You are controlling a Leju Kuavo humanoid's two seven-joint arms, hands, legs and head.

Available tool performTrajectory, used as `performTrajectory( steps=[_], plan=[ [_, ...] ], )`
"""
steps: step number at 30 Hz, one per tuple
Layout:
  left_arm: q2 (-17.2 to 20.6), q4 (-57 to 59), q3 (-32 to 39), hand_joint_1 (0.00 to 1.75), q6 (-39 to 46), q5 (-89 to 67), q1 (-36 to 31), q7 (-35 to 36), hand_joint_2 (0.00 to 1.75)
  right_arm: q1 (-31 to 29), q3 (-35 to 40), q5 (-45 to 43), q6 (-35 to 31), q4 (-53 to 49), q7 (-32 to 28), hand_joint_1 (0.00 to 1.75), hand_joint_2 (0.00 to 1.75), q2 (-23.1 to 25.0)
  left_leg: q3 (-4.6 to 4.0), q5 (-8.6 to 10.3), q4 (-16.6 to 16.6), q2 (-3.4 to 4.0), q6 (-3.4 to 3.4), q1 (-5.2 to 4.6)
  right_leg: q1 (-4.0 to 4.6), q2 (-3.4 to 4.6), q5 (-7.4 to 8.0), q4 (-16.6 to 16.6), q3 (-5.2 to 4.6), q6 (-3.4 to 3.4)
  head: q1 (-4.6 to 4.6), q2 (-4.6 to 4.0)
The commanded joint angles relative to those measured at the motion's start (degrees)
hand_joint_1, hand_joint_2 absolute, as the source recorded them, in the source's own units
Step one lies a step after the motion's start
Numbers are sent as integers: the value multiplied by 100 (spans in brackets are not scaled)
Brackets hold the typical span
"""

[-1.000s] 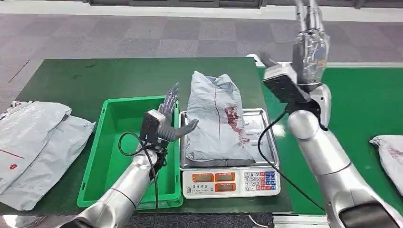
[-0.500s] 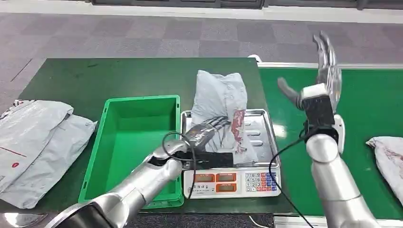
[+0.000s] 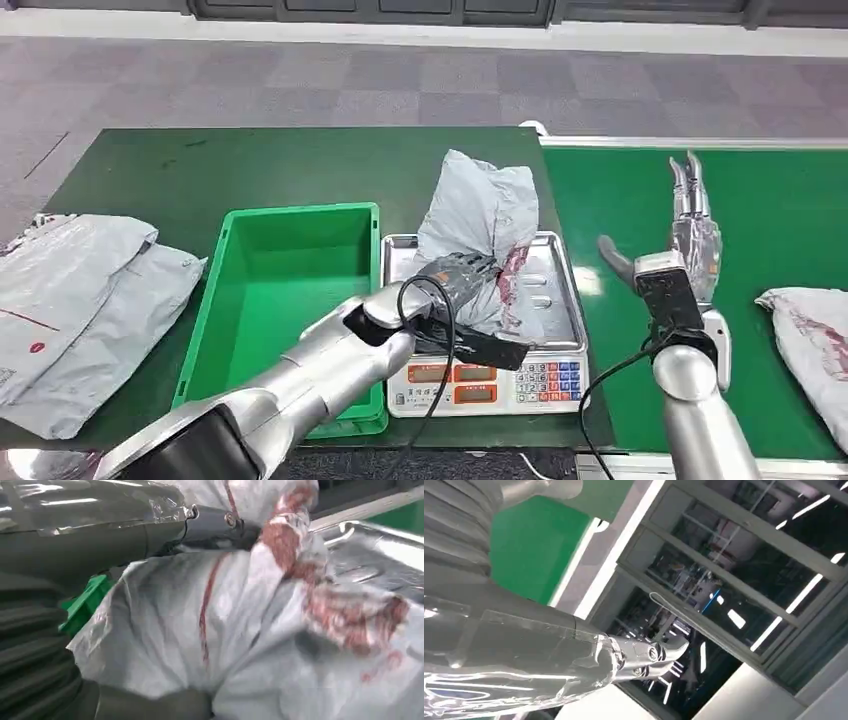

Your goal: Moved the parcel from conveyor to table for the left to box.

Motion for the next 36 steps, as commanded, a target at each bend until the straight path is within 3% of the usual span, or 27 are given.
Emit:
performTrajectory(
  steps=[1, 7, 10, 13, 25, 26, 31, 35, 36],
  plan=[
    [151, 57, 623, 175, 1301, 306, 318, -525, 175, 185, -508, 47, 261, -371, 128, 0, 175, 259, -12, 13, -7, 8, -9, 3, 2, 3, 12, -7, -12, -6, 0, 0],
    [247, -378, 1545, 175, 2773, 793, 558, -1251, 175, 165, -416, 20, 345, -376, 150, 0, 175, 252, -28, 25, -15, 27, -18, 9, 8, 18, 29, -20, -31, -15, 2, 0],
    [275, -433, 1701, 175, 2913, 875, 578, -1397, 175, 122, -365, 15, 326, -324, 149, 0, 175, 236, -32, 20, -3, 24, -13, 6, 5, 21, 25, -6, -38, -11, 2, 0],
    [295, -1002, 2420, 175, 4045, 1537, 809, -2437, 175, 51, -287, -117, 237, -304, 123, 0, 175, 169, -44, 19, -4, 22, -14, 6, 6, 21, 24, -7, -50, -12, 2, 0],
    [336, -975, 2452, 175, 4000, 1598, 776, -2520, 175, 52, -268, -135, 217, -298, 123, 0, 175, 150, -84, 18, 1, 16, -12, 6, 6, 18, 22, -1, -89, -10, 2, 0],
    [225, -2050, 3654, 175, 4684, 1613, 1233, -3733, 175, 72, -273, -246, 120, -314, 69, 0, 175, 157, -80, 19, -3, 21, -14, 5, 5, 21, 23, -4, -88, -11, 2, 0],
    [412, -3938, 4270, 175, 4684, 1183, 1820, -3733, 175, 122, -207, -466, -92, -229, -1, 0, 175, -82, -88, 9, 3, 41, -19, 8, 7, 42, 20, 1, -102, -15, 2, 0],
    [683, -4376, 4706, 175, 4684, 201, 2041, -3733, 175, 371, -314, -613, -178, -337, -88, 0, 175, -242, -87, 15, -5, 29, -16, 4, 4, 34, 21, -3, -101, -12, 2, 0],
    [812, -3988, 4958, 175, 4684, -258, 2075, -3728, 175, 507, -395, -633, -184, -434, -128, 0, 175, -228, -82, 14, -7, 39, -19, 8, 8, 42, 23, -7, -99, -14, 2, 0]
  ],
)
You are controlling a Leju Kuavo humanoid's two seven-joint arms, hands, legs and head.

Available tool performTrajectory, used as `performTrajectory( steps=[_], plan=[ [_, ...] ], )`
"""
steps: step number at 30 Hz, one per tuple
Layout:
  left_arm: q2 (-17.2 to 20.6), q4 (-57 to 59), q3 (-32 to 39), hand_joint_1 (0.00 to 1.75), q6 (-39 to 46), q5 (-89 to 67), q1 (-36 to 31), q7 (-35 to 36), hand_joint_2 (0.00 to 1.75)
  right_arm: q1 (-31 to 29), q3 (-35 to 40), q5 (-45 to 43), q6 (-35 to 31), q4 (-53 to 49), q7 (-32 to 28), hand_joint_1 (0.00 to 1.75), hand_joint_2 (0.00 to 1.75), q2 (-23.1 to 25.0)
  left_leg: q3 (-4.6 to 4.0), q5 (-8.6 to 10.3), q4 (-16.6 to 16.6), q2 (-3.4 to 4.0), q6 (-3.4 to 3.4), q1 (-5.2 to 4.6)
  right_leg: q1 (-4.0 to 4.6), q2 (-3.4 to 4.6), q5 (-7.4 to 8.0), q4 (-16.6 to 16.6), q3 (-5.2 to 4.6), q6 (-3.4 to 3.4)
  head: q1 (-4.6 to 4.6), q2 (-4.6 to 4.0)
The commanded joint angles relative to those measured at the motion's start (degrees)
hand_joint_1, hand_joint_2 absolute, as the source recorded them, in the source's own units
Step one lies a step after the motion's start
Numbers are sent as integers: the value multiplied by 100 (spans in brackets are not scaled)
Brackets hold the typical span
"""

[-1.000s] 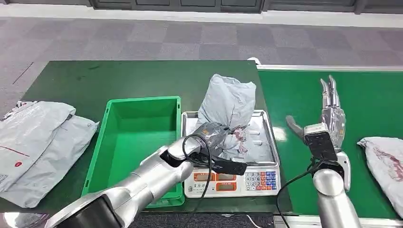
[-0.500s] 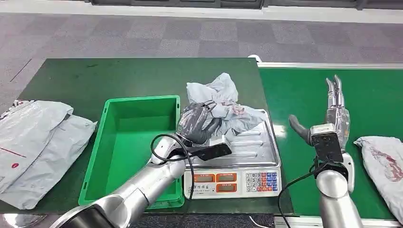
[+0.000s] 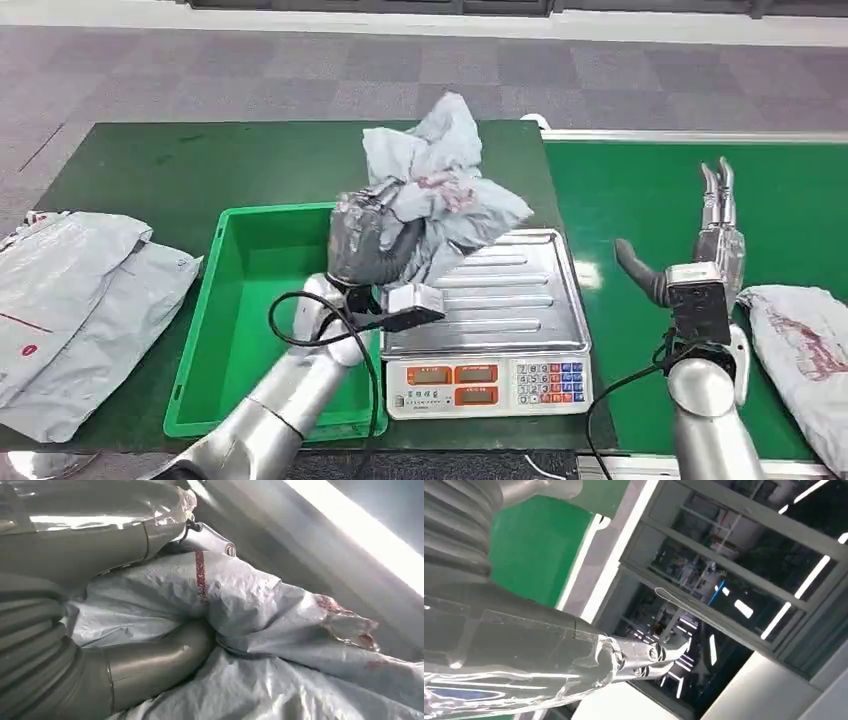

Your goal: Moved the parcel from conveyor to table for the left to box.

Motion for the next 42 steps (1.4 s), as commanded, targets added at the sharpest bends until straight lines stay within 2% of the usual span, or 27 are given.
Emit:
performTrajectory(
  steps=[1, 2, 3, 5, 7, 9, 10, 11, 14, 19, 21, 22, 25, 28, 30, 31, 33, 36, 39, 40, 41, 42],
  plan=[
    [616, -1091, 1724, 175, 24, -1523, 518, -13, 175, 320, -157, -183, -111, -67, -138, 0, 175, -219, 29, -3, -19, 34, -19, 9, 10, 26, 6, -20, 19, -13, 0, 0],
    [803, -799, 1916, 175, 24, -2136, 589, 454, 175, 461, -232, -129, -140, -206, -159, 0, 175, -186, 35, -2, -24, 36, -22, 12, 13, 27, 7, -26, 25, -16, 0, 0],
    [975, -722, 1938, 175, 24, -2111, 670, 510, 175, 551, -277, -80, -115, -313, -106, 0, 175, -189, 29, -2, -19, 23, -14, 5, 6, 17, 1, -16, 21, -11, -2, 0],
    [1430, -467, 1530, 175, -98, -1384, 797, 669, 175, 646, -377, -118, -112, -455, -123, 0, 175, -248, 53, -2, -40, 37, -21, 6, 7, 27, 3, -33, 38, -18, 0, 0],
    [1819, -882, 1351, 175, -295, -997, 1136, 848, 175, 629, -505, -180, -2, -508, -68, 0, 175, -330, 50, -5, -36, 43, -22, 7, 7, 33, 1, -27, 34, -18, -2, 0],
    [2196, -1135, 1055, 175, -1031, -1208, 1447, 1370, 175, 626, -597, -190, 69, -478, -68, 0, 175, -381, 45, -14, -28, 67, -28, 12, 13, 54, 1, -23, 23, -21, 0, 0],
    [2369, -1148, 861, 175, -1723, -1366, 1618, 1601, 175, 653, -650, -184, 112, -453, -105, 0, 175, -400, 27, -12, -17, 69, -19, 6, 6, 54, -2, -9, 3, -15, -2, 0],
    [2386, -1160, 850, 175, -1820, -1382, 1731, 1630, 175, 670, -670, -191, 125, -442, -124, 0, 175, -399, 33, -15, -22, 85, -21, 8, 9, 67, -1, -14, 5, -17, 0, 0],
    [2365, -1127, 822, 175, -1796, -1416, 1759, 1610, 175, 679, -677, -199, 132, -429, -143, 0, 175, -380, 20, -11, -13, 54, -18, 9, 8, 42, -7, -7, 0, -13, 0, 0],
    [2340, -1107, 804, 175, -1815, -1429, 1684, 1623, 175, 669, -671, -195, 119, -432, -151, 0, 175, -364, 28, -16, -17, 63, -22, 10, 9, 48, -3, -15, 12, -17, 2, 0],
    [2449, -1082, 655, 175, -2578, -1627, 1775, 1952, 175, 664, -680, -164, 138, -432, -165, 0, 175, -379, 34, -19, -20, 66, -24, 7, 6, 48, -3, -15, 12, -19, 0, 0],
    [2535, -946, 565, 175, -3360, -1665, 1789, 2244, 175, 610, -682, -152, 180, -394, -145, 0, 175, -392, 38, -19, -23, 68, -29, 10, 9, 51, -2, -18, 14, -22, 0, 0],
    [2718, -327, 383, 175, -4262, -1934, 1691, 2571, 175, 415, -692, -43, 294, -256, -31, 0, 175, -409, 42, -19, -25, 74, -27, 7, 8, 56, -1, -16, 12, -22, 0, 0],
    [2781, -49, 399, 175, -4326, -1929, 1611, 2562, 175, 405, -748, -14, 294, -266, 22, 0, 175, -376, 65, -15, -49, 92, -35, 8, 9, 72, 6, -29, 25, -27, 0, 0],
    [2771, -271, 482, 175, -4230, -1870, 1654, 2484, 175, 461, -842, 16, 319, -356, 79, 0, 175, -314, 73, -17, -48, 83, -33, 5, 5, 67, 0, -15, 29, -31, 0, 0],
    [2726, -476, 553, 0, -4187, -1840, 1703, 2457, 175, 521, -905, 44, 339, -403, 107, 0, 175, -271, 82, -17, -58, 87, -42, 9, 9, 70, 2, -20, 35, -37, -2, 0],
    [2493, -1016, 890, 0, -3679, -1351, 1847, 1955, 175, 612, -1012, 115, 353, -443, 121, 0, 175, -213, 94, -24, -57, 82, -49, 6, 6, 69, -10, -10, 41, -46, 0, 0],
    [2119, -1710, 1378, 0, -3154, -380, 1938, 1581, 175, 615, -1067, 156, 345, -389, 122, 0, 175, -209, 85, -46, -67, 80, -75, 8, 7, 67, -29, -6, 66, -70, 0, 0],
    [2108, -1863, 1364, 0, -3123, -285, 1931, 1581, 175, 534, -1064, 144, 348, -292, 128, 0, 175, -244, 85, -41, -70, 75, -79, 17, 16, 62, -30, -17, 69, -79, 0, 0],
    [2113, -1861, 1364, 0, -3124, -285, 1935, 1581, 175, 520, -1062, 142, 350, -295, 128, 0, 175, -249, 137, -37, -71, 82, -90, 12, 11, 71, -34, -10, 71, -83, 0, 0],
    [2119, -1852, 1364, 0, -3124, -285, 1948, 1580, 175, 518, -1062, 142, 350, -293, 128, 0, 175, -249, 136, -36, -73, 76, -92, 18, 16, 65, -33, -15, 71, -86, -2, 0],
    [1997, -1921, 1534, 0, -2866, 137, 1978, 1270, 175, 481, -1034, 107, 369, -231, 145, 0, 175, -287, 138, -35, -70, 72, -89, 16, 15, 62, -36, -5, 71, -83, 0, 0]
  ],
)
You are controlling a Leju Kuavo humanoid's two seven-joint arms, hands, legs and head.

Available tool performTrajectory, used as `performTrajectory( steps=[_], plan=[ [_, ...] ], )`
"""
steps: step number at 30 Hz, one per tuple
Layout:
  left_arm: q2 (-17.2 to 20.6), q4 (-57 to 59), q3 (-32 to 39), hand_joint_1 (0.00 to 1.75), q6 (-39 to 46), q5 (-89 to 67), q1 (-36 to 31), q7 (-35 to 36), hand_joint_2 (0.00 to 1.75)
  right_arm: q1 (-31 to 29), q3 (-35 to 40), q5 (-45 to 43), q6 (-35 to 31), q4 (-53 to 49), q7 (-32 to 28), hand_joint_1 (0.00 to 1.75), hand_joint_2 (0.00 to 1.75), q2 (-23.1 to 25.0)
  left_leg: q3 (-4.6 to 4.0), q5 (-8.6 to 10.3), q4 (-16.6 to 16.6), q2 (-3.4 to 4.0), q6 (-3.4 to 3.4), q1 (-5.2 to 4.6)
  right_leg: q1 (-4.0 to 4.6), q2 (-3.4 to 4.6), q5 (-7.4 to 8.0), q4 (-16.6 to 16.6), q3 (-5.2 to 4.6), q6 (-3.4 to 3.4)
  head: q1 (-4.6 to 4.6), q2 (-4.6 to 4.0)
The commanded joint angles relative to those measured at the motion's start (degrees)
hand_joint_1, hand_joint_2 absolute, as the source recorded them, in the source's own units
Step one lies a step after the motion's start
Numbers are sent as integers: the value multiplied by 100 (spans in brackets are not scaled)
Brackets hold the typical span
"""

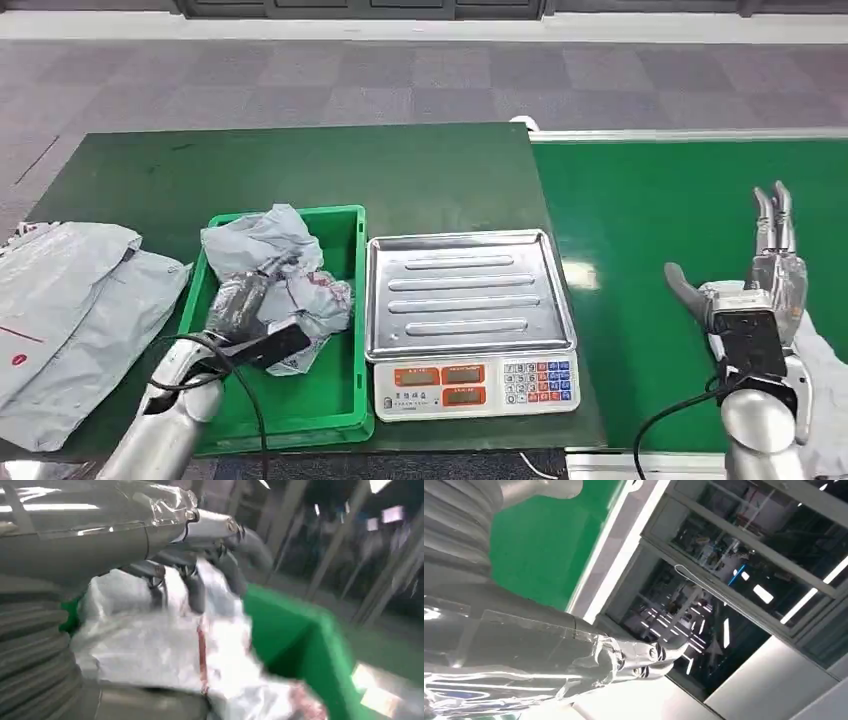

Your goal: Moved the parcel from conveyor to table for the left to box.

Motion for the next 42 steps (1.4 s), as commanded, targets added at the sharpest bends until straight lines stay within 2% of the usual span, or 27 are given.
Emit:
performTrajectory(
  steps=[1, 5, 6, 11, 13, 14, 19, 20, 21, 22, 24, 27, 28, 29, 33, 36, 39, 40, 42],
  plan=[
    [-504, -554, 637, 0, 508, 727, 230, -521, 175, -243, -280, -73, 55, 307, 66, 0, 175, 126, 4, -2, -9, -8, -5, 11, 12, -13, -2, -14, 10, 0, 2, 0],
    [-686, -988, 765, 0, 944, 1516, 389, -808, 175, -350, -254, -162, -11, 591, 60, 0, 175, 30, 2, -1, -20, 0, -6, 25, 26, -11, 9, -45, 24, 2, 2, 0],
    [-747, -1064, 784, 0, 851, 1817, 403, -977, 0, -388, -262, -181, -29, 645, 56, 0, 175, 41, -2, -4, -13, 4, -3, 24, 24, -6, 8, -38, 19, 3, 2, 0],
    [-752, -1144, 698, 0, 827, 2103, 379, -938, 0, -427, -233, -199, -82, 730, 42, 0, 175, 13, -15, -5, 0, -14, 2, 11, 13, -21, -2, -20, 9, 5, 2, 0],
    [-800, -1123, 734, 0, 932, 2233, 328, -944, 0, -619, -241, 10, -22, 1124, 528, 0, 175, -106, -17, -10, 3, -13, 8, 9, 12, -24, -3, -19, 8, 6, 2, 0],
    [-851, -1104, 784, 0, 991, 2369, 304, -989, 0, -857, -216, 393, 9, 1633, 1042, 0, 175, -238, -18, -9, 2, -13, 8, 11, 14, -25, -1, -23, 10, 6, 2, 0],
    [-990, -597, 657, 0, 81, 3371, 48, -1110, 0, -2134, -235, 1091, -184, 4624, 1362, 0, 175, -700, -14, -6, 7, -1, 14, 11, 13, -14, 12, -28, 14, 15, 2, 0],
    [-1067, -426, 631, 0, -361, 3810, -25, -1113, 0, -2385, -165, 1262, -103, 5200, 1589, 0, 175, -773, -17, -8, 15, -7, 16, 6, 9, -20, 5, -17, 10, 16, 2, 0],
    [-1118, -167, 554, 0, -450, 3928, -170, -1200, 0, -2692, -73, 1430, -50, 5790, 1702, 0, 175, -824, -14, -2, 10, -8, 17, 10, 13, -22, 14, -29, 18, 19, 2, 0],
    [-1265, 203, 515, 0, -701, 4331, -367, -1395, 0, -3066, 48, 1662, 97, 6558, 2103, 0, 175, -879, -19, 2, 10, -10, 16, 11, 14, -25, 19, -32, 15, 21, 2, 0],
    [-1349, 720, 292, 0, -639, 4429, -660, -1485, 0, -3319, 104, 1809, -77, 7140, 2066, 0, 175, -907, -22, 7, 17, -18, 26, 4, 7, -31, 21, -26, 14, 29, 2, 0],
    [-1343, 794, 258, 0, -610, 4454, -706, -1517, 0, -3348, 100, 1815, -104, 7203, 2032, 0, 175, -901, -35, 15, 19, -36, 33, 1, 4, -51, 23, -25, 11, 32, 0, 0],
    [-1415, 950, 212, 0, -918, 4764, -799, -1478, 0, -3361, 133, 1948, -87, 7361, 2438, 0, 175, -934, -36, 15, 24, -35, 39, -6, -3, -49, 21, -18, 5, 37, 2, 0],
    [-1493, 1151, 103, 0, -908, 4742, -918, -1457, 0, -3356, 172, 2046, -91, 7448, 2599, 0, 175, -952, -42, 17, 24, -37, 37, -1, 2, -51, 27, -23, 4, 39, 4, 0],
    [-1564, 1512, -6, 0, -825, 4785, -1118, -1579, 0, -3353, 134, 2057, -149, 7538, 2523, 0, 175, -948, -43, 18, 25, -57, 40, -3, 0, -73, 20, -21, 4, 39, 2, 0],
    [-1775, 2196, -306, 0, -730, 4641, -1607, -1582, 0, -3368, 115, 2239, 263, 7779, 3137, 0, 175, -943, -56, 14, 32, -51, 46, -7, -4, -63, 18, -11, -10, 41, 2, 0],
    [-1981, 2860, -394, 0, -486, 4593, -2143, -1496, 0, -3387, 300, 2723, 707, 7977, 4073, 0, 175, -983, -71, 19, 41, -73, 45, -4, -1, -87, 17, -6, -20, 41, 2, 0],
    [-1994, 2936, -351, 0, -481, 4679, -2202, -1395, 0, -3366, 317, 2801, 965, 8019, 4208, 0, 175, -1003, -72, 22, 38, -78, 42, -2, 2, -93, 20, -12, -17, 39, 2, 0],
    [-1963, 2949, -354, 0, -493, 4682, -2195, -1396, 0, -3314, 293, 2807, 956, 8001, 4204, 0, 175, -1007, -75, 21, 39, -71, 46, -4, -1, -84, 20, -11, -22, 40, 2, 0]
  ],
)
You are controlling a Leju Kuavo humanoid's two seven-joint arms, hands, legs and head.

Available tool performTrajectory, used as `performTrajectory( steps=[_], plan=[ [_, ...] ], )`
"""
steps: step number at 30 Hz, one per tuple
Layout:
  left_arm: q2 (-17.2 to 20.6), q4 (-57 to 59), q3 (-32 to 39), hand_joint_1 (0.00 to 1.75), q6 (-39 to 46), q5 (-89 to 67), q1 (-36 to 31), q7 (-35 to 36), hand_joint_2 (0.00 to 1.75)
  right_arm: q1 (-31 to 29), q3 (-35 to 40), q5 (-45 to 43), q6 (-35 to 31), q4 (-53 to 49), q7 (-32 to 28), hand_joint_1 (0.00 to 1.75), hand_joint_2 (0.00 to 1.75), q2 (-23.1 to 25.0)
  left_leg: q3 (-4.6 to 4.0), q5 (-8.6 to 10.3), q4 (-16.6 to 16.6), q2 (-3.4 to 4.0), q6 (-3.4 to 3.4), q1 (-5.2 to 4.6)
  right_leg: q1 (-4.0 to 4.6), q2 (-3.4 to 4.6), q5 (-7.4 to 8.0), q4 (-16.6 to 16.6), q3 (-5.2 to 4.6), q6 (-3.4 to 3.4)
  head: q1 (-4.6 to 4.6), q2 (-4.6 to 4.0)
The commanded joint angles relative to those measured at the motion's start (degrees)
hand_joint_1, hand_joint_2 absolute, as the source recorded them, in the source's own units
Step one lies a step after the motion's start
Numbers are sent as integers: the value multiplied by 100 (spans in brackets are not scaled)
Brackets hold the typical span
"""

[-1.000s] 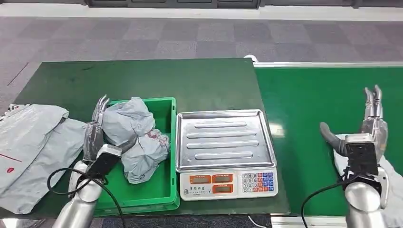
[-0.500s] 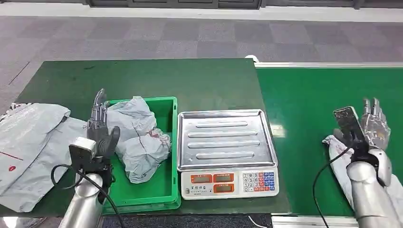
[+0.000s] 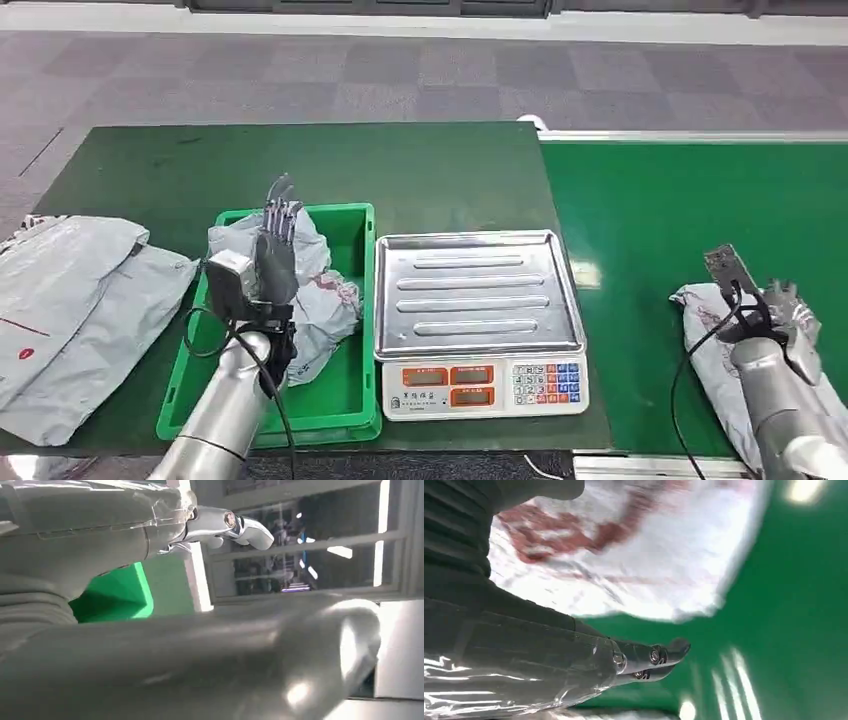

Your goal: Moved the parcel from conveyor to table for the left to box.

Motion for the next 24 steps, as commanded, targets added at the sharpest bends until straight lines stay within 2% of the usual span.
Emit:
performTrajectory(
  steps=[1, 6, 9, 11, 18, 19, 24],
  plan=[
    [-327, 1819, -433, 0, 206, 35, -1155, 182, 0, -316, 379, 529, 692, 1165, 1007, 0, 175, -95, -4, 5, 1, -16, -7, 9, 10, -21, 3, -9, 10, -3, 0, 0],
    [-265, 1690, -361, 0, 136, 139, -1023, 248, 0, -349, 260, 554, 1235, 1165, 895, 0, 175, -46, 9, -1, -7, 13, -14, 9, 9, 7, 8, -16, 12, -4, 0, 0],
    [-247, 1701, -354, 0, 127, 144, -1029, 269, 0, -386, 240, 550, 1304, 1162, 885, 0, 175, -37, 5, 1, -4, 10, -12, 8, 8, 4, 8, -12, 7, -2, 0, 0],
    [-252, 1765, -359, 0, 156, 138, -1081, 315, 0, -427, 226, 543, 1656, 1191, 755, 0, 175, -59, 2, 0, -1, 10, -10, 9, 9, 5, 8, -10, 5, -1, 0, 0],
    [-282, 1709, -320, 0, 106, 162, -1063, 422, 0, -378, 97, 769, 1636, 1202, 1203, 0, 175, -204, -4, 2, 2, -1, -7, 8, 8, -6, 6, -8, 4, 1, 0, 0],
    [-280, 1692, -315, 0, 103, 162, -1049, 429, 0, -381, 41, 774, 1635, 1197, 1192, 175, 175, -198, 2, 3, -3, 1, -10, 9, 9, -5, 8, -14, 10, -1, 0, -2],
    [-260, 1661, -316, 0, 121, 144, -1003, 435, 0, -459, 17, 801, 1616, 1150, 1116, 175, 175, -127, -7, 1, 6, 2, -2, 3, 3, 1, 6, -4, 3, 3, 0, 0]
  ],
)
